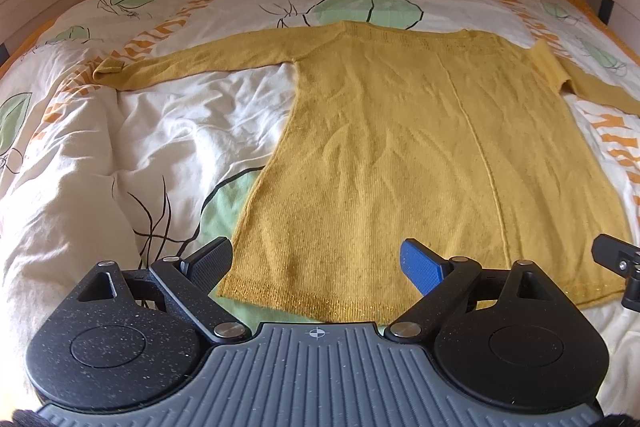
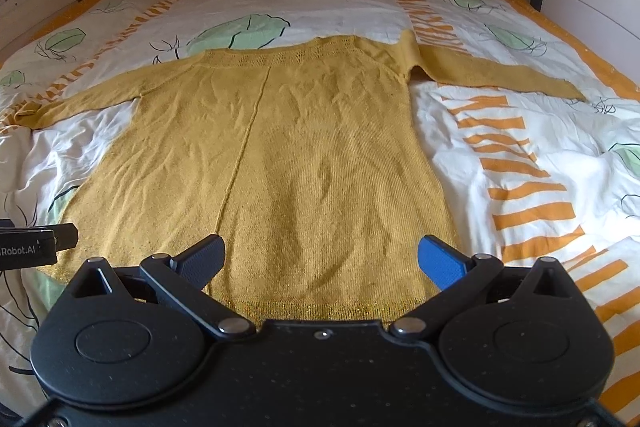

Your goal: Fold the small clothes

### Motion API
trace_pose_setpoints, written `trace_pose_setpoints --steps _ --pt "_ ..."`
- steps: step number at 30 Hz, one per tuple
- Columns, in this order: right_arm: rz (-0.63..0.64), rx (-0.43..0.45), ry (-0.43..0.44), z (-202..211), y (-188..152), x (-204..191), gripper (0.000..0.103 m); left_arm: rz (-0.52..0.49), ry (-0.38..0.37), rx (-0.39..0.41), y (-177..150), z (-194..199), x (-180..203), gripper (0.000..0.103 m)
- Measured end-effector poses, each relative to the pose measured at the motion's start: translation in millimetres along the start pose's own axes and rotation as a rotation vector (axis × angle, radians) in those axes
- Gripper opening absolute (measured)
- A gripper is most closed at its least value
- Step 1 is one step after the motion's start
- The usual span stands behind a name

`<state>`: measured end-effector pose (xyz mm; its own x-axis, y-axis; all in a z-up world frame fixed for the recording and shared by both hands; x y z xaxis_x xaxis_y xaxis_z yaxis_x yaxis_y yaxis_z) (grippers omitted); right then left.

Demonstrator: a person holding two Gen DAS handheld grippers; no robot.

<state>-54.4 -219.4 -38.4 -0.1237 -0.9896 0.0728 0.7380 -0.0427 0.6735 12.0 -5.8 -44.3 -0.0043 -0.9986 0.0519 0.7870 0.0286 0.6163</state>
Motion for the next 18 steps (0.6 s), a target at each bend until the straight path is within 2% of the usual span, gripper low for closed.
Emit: trace_pose_setpoints --steps 18 --pt "-0.002 -0.038 0.003 -11.4 1.5 0.6 0.102 -0.015 0.003 -0.035 0.4 -14.5 3.6 0.091"
Point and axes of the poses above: each gripper's, at about its wrist camera, not at the fingertips, and z roughly against the way its jaws point, x to its right, y to its top, the point moved 3 cm from there along -z, roughly the way its jaws point, and after that the axes turned 11 degrees about z, right-handed, at the moved point
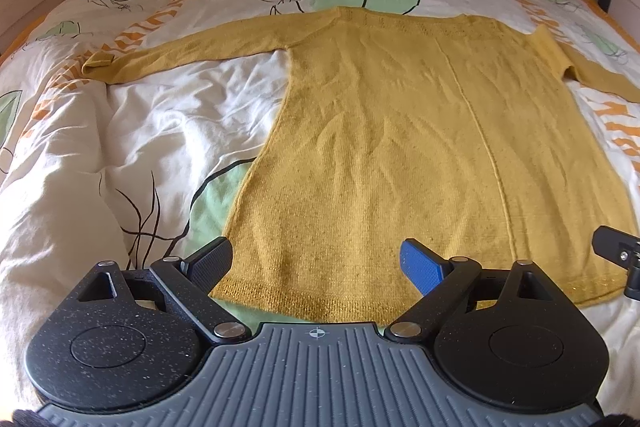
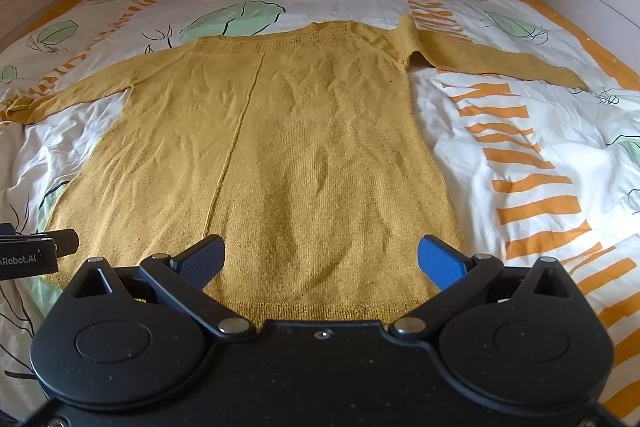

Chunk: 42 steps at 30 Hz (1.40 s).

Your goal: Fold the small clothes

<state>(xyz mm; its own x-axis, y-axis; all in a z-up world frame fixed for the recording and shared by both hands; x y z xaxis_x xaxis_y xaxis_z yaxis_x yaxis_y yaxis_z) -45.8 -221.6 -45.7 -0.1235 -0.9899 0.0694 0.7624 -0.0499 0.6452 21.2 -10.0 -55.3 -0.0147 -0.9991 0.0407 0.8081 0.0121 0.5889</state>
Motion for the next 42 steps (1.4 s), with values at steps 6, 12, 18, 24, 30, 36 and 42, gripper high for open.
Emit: trace_pose_setpoints --steps 6,12,18,24,30,36,42 --pt "-0.006 -0.011 0.013 -8.6 1.5 0.0 0.102 -0.001 0.005 -0.016 1.6 -7.4 1.0 0.091" --pt "-0.023 -0.030 0.030 -22.7 2.6 5.4 0.102 0.000 0.017 -0.054 6.4 -21.2 3.5 0.091" --pt "-0.041 -0.027 0.041 -37.2 11.1 14.4 0.102 -0.008 0.021 -0.061 18.8 -38.5 7.6 0.091" --pt "-0.053 0.004 0.030 -53.0 30.6 38.5 0.102 -0.019 0.001 -0.025 48.8 -56.9 18.9 0.091" --pt "-0.100 0.031 -0.006 -74.8 54.0 88.7 0.102 -0.031 -0.025 0.049 94.0 -79.0 38.8 0.091" --pt "-0.188 0.074 -0.077 -95.7 81.1 163.2 0.102 -0.061 -0.012 0.132 135.7 -107.4 61.3 0.091" --pt "-0.220 0.097 -0.232 -124.2 108.5 249.1 0.102 -0.057 -0.001 0.142 165.6 -148.2 77.6 0.091"
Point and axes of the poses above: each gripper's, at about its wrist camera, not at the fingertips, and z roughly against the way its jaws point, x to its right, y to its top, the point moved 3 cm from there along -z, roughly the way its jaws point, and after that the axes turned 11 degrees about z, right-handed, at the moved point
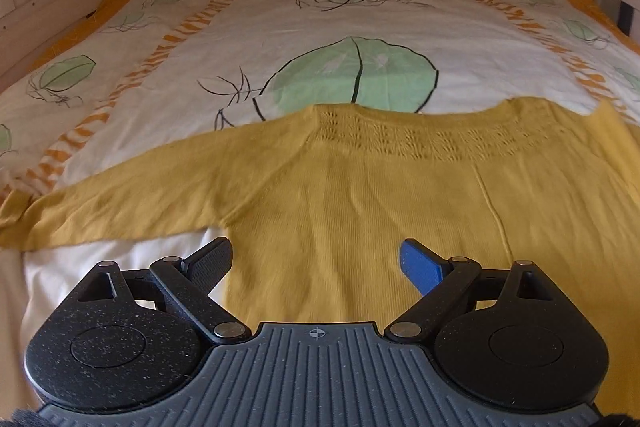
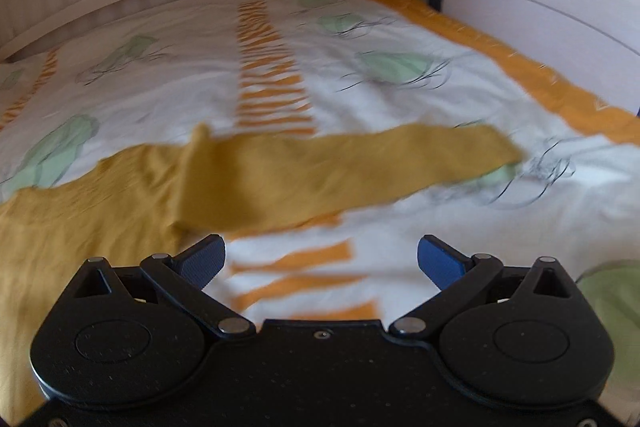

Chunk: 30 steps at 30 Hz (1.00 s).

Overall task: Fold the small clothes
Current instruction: 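Reach the right tool to a sweater sleeve cuff and close on it, then lift the sleeve with the right tool, lay it across the body, release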

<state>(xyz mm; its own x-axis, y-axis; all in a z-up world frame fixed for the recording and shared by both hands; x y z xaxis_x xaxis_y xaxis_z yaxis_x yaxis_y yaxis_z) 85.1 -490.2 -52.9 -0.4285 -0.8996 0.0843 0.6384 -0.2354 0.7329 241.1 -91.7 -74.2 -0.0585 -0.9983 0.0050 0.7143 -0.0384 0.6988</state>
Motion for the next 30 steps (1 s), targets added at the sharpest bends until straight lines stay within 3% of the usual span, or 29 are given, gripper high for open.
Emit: trace_pose_setpoints --steps 2,4,11,16,21,23,27,30 --pt "-0.016 -0.003 -0.042 -16.5 9.4 22.1 0.099 0.021 0.000 0.007 6.0 -13.5 2.4 0.091" --pt "-0.035 -0.018 -0.075 -32.5 14.7 40.5 0.087 0.041 0.005 0.010 10.6 -26.6 4.7 0.091" --pt "-0.171 -0.096 -0.221 -90.6 24.1 108.8 0.084 0.056 0.005 -0.023 16.2 -66.5 16.5 0.091" --pt "-0.311 -0.139 -0.225 -117.6 17.1 140.3 0.084 0.042 0.002 0.022 8.3 -74.0 23.2 0.092" --pt "-0.371 -0.107 -0.189 -134.0 14.5 149.7 0.082 0.069 -0.035 0.086 -2.5 -77.6 19.9 0.094" --pt "-0.363 -0.096 -0.188 -138.1 17.0 150.5 0.067 0.079 -0.033 0.082 -1.7 -79.5 19.3 0.098" --pt "-0.338 -0.069 -0.163 -136.9 23.1 150.0 0.017 0.086 -0.016 0.071 -0.5 -83.2 20.3 0.103" --pt "-0.348 -0.057 -0.153 -127.5 30.4 152.3 0.015 0.087 -0.016 0.071 -0.9 -84.6 20.3 0.103"
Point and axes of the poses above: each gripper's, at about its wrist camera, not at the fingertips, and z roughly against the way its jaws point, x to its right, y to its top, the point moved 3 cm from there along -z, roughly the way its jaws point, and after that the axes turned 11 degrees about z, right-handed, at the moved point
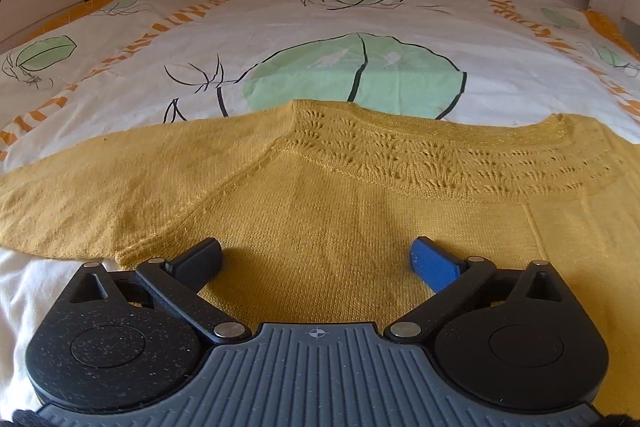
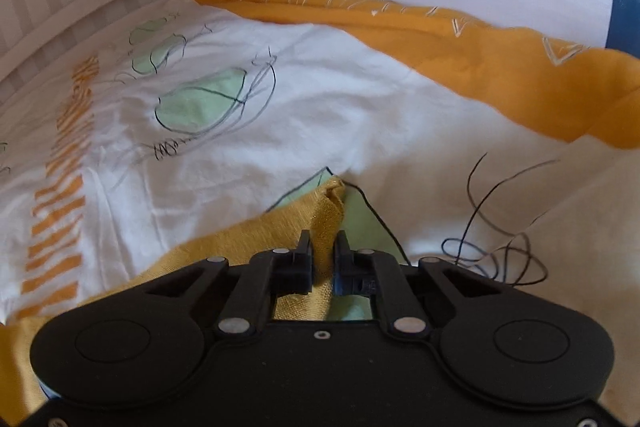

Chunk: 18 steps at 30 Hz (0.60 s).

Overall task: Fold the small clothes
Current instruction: 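Lift the sleeve with the right tool, lay it across the body, release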

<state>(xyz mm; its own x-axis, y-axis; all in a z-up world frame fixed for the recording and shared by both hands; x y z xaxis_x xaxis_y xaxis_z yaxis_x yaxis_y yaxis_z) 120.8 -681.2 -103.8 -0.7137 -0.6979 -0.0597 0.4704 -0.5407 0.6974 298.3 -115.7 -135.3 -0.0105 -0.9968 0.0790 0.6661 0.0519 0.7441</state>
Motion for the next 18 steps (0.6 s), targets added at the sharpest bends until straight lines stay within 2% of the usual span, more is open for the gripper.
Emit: trace_pose_setpoints --steps 5,11,15,18 --pt "0.040 0.045 -0.001 28.7 22.0 -7.1 0.015 -0.003 0.004 -0.003 -0.7 -1.9 0.4 0.103" --pt "0.096 0.145 -0.017 85.3 70.8 -27.3 0.015 -0.004 0.004 -0.005 -0.3 -3.2 0.2 0.103" --pt "0.145 0.229 -0.026 128.3 106.0 -49.1 0.015 -0.007 0.007 -0.013 0.7 -3.7 0.3 0.103" --pt "0.200 0.273 0.018 153.7 118.3 -79.1 0.015 -0.001 -0.016 -0.049 5.7 -4.5 -3.2 0.103"
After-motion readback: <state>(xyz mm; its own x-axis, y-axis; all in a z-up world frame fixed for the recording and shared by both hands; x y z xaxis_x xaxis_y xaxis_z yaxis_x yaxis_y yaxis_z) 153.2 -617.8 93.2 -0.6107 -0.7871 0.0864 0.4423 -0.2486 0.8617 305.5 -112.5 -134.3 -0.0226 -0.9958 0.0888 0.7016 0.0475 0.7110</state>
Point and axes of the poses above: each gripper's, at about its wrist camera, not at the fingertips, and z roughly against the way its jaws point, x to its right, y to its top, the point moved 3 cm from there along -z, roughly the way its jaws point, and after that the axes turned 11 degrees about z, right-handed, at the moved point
